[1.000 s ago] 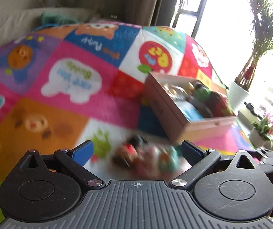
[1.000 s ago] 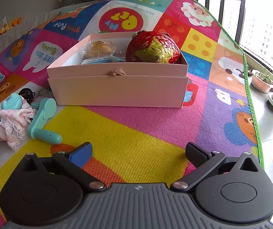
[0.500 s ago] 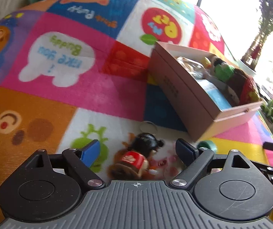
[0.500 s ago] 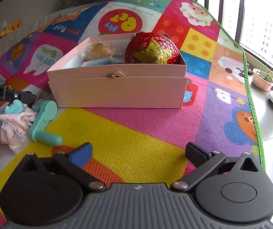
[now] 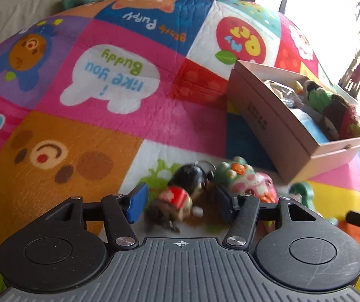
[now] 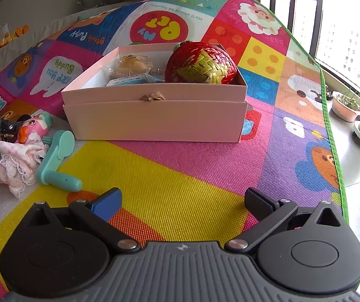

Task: Organize objects
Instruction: 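Lower the left tool to the black-haired doll figurine and grasp it, then grasp the pink plush toy with the right tool while the left tool carries the doll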

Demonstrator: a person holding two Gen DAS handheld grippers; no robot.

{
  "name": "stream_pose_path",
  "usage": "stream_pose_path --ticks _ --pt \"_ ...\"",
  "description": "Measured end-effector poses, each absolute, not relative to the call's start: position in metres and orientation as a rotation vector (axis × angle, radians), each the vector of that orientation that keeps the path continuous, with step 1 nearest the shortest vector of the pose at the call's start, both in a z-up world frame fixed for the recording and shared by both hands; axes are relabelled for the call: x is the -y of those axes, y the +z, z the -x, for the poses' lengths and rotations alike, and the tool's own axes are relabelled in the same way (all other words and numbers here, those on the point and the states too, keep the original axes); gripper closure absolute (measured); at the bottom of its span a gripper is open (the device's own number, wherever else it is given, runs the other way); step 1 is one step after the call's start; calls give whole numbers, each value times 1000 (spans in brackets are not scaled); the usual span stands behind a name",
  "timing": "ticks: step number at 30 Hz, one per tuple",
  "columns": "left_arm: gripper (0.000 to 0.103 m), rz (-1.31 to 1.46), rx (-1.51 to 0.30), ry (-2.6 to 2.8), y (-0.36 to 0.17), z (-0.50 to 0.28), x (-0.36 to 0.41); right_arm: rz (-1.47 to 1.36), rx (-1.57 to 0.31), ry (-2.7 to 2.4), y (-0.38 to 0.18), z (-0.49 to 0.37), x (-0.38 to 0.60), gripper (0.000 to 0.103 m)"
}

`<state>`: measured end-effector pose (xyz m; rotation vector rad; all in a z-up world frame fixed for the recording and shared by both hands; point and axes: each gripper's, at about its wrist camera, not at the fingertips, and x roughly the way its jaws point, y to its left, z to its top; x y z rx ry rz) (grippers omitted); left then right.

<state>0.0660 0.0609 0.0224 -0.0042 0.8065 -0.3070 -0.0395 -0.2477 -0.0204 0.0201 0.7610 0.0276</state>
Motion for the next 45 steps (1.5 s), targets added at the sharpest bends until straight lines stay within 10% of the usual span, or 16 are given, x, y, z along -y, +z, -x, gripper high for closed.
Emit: stream_pose_path --ticks 16,32,45 --pt "58 47 -833 -248 31 17 -103 60 -549 320 39 50 188 1" --pt "58 164 -726 -331 49 58 -142 363 -744 323 3 -36 38 56" --pt "58 110 -732 -494 88 69 -83 155 -485 353 94 94 170 57"
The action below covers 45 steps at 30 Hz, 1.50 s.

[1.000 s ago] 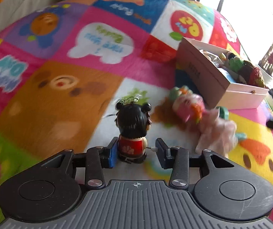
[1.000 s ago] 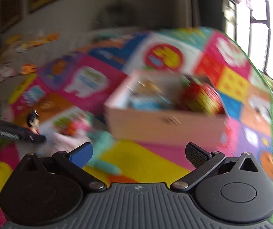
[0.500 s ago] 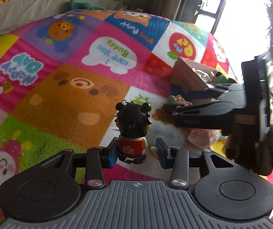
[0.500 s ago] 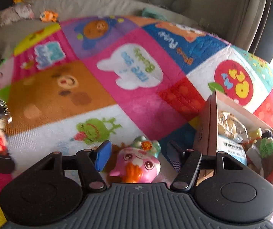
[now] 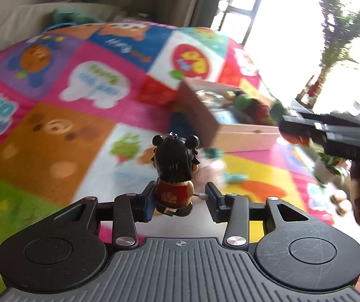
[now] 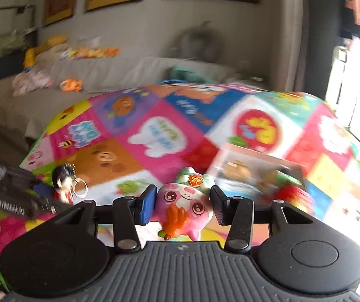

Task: Organize objects
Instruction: 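Grasp the pink plush toy with the right tool while the left tool carries the doll, then drop the doll into the pink box with the left tool while the right tool drops the plush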

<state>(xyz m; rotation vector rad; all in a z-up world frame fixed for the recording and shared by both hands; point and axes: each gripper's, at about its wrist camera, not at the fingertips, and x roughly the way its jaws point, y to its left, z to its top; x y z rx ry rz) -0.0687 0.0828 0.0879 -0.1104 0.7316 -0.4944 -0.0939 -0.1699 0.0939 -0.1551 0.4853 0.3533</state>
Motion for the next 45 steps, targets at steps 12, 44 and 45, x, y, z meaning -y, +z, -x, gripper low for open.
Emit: stream_pose_path --ticks 12,44,45 --pt "58 166 -706 -644 139 -22 52 -18 -432 147 62 152 280 57" --pt "58 443 -661 -410 66 54 -103 -176 -549 39 135 -122 252 28" --pt "58 447 -668 -404 62 53 -105 -192 -558 45 133 -122 253 28"
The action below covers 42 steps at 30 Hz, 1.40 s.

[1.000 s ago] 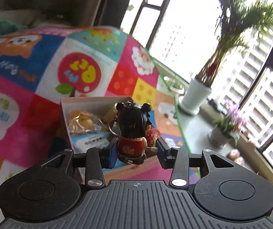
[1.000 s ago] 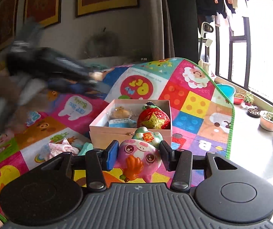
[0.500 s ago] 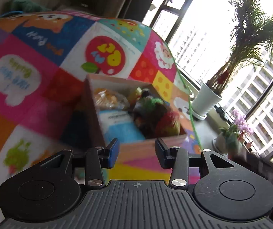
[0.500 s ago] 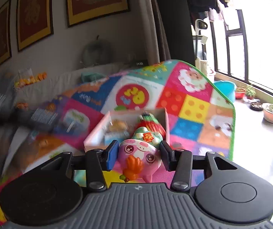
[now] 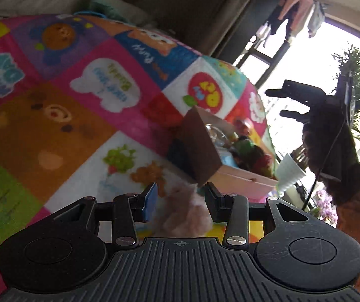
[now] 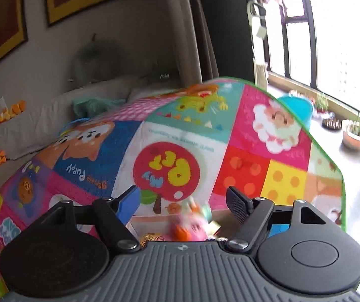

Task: Organize objects
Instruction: 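Drop the doll into the pink box with the left tool while the right tool drops the plush, then grasp the teal plastic toy on the mat with the left tool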

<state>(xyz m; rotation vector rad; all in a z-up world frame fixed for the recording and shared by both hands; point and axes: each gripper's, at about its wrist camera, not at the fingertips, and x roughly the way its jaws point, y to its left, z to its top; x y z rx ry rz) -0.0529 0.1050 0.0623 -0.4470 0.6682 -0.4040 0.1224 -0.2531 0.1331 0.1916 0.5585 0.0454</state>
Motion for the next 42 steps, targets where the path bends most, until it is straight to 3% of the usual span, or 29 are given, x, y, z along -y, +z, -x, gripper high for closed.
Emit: stream_pose_path --ticks 8,14,21,25,30,42 --pt "58 396 -712 -451 51 52 -82 -125 -530 116 105 -33 249 21" --pt "58 257 -686 -546 62 62 -38 -44 -500 127 48 58 239 15" --pt "58 92 -721 -532 50 45 15 -18 -529 61 -16 83 231 14" --pt "58 47 -750 -465 38 19 38 -92 -484 61 -14 91 243 11" --pt "70 -50 -802 -424 21 -1 64 -191 -460 32 -16 94 260 10" --pt "66 -83 -773 -436 18 1 75 -239 -436 1 -15 94 267 5"
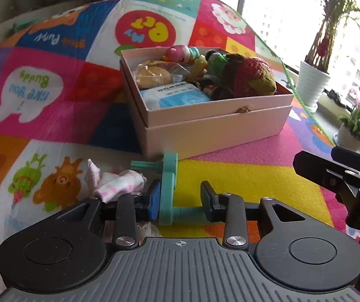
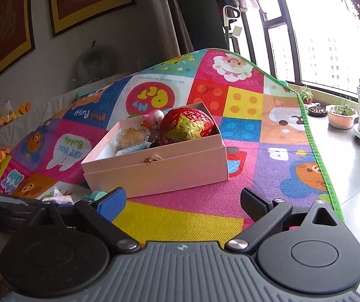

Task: Organize objects
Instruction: 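Grasp the teal plastic toy on the mat with the left tool, then lift the teal toy with the left tool and hold it above the mat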

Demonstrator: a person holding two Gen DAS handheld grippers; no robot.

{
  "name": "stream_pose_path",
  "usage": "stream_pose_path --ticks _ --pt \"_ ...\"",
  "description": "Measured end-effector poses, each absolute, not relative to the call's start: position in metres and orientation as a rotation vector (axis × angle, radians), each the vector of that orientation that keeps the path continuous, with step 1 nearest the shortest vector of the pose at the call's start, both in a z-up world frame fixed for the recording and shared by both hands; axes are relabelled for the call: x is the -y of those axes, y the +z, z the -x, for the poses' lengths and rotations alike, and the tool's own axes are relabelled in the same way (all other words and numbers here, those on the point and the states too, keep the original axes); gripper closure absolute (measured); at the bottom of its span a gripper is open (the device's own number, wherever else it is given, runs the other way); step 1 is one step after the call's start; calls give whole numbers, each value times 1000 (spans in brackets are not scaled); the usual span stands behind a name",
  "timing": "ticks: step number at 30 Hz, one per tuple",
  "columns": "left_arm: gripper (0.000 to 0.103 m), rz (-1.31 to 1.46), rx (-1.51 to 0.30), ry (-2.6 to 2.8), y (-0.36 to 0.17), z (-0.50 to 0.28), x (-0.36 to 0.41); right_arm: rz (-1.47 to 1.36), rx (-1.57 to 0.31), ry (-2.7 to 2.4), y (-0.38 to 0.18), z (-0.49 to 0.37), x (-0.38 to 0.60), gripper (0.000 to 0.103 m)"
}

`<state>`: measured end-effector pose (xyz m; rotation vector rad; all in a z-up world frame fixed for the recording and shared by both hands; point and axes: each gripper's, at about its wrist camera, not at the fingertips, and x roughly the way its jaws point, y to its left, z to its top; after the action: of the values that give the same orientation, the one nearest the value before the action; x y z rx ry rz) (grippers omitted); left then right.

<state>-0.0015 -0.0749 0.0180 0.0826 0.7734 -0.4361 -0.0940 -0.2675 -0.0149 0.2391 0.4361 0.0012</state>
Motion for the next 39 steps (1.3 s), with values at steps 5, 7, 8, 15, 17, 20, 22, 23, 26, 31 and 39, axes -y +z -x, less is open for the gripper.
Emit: stream_pose_path --ticks 5,7,8,15,17,20,22,23,26,31,39 --pt "88 -48 -783 -410 20 0 69 -238 -435 -2 -15 95 268 5" --pt "90 22 -797 -468 21 0 64 -239 -433 -8 -15 94 268 5" --pt "91 40 -790 -493 22 2 63 -241 -433 -12 -15 94 269 5" --pt "93 101 -614 -603 75 43 40 -272 -428 -48 -15 95 274 3" --pt "93 124 -551 -591 94 57 23 -265 -446 -49 -16 91 273 3" --pt "94 172 -509 -550 109 71 -8 -234 -489 -43 -18 84 267 3" --pt "94 204 -502 -520 109 77 -26 -211 -510 -39 -19 81 263 3" --pt "94 221 -505 -507 106 78 -34 -201 -517 -36 -19 80 261 3" --pt "94 299 -549 -481 91 77 -55 -199 -525 -33 -20 79 261 3" --pt "94 329 -588 -459 77 80 -64 -219 -523 -33 -20 80 265 3" --pt "94 233 -616 -562 79 90 -33 -221 -510 -32 -19 82 264 3"
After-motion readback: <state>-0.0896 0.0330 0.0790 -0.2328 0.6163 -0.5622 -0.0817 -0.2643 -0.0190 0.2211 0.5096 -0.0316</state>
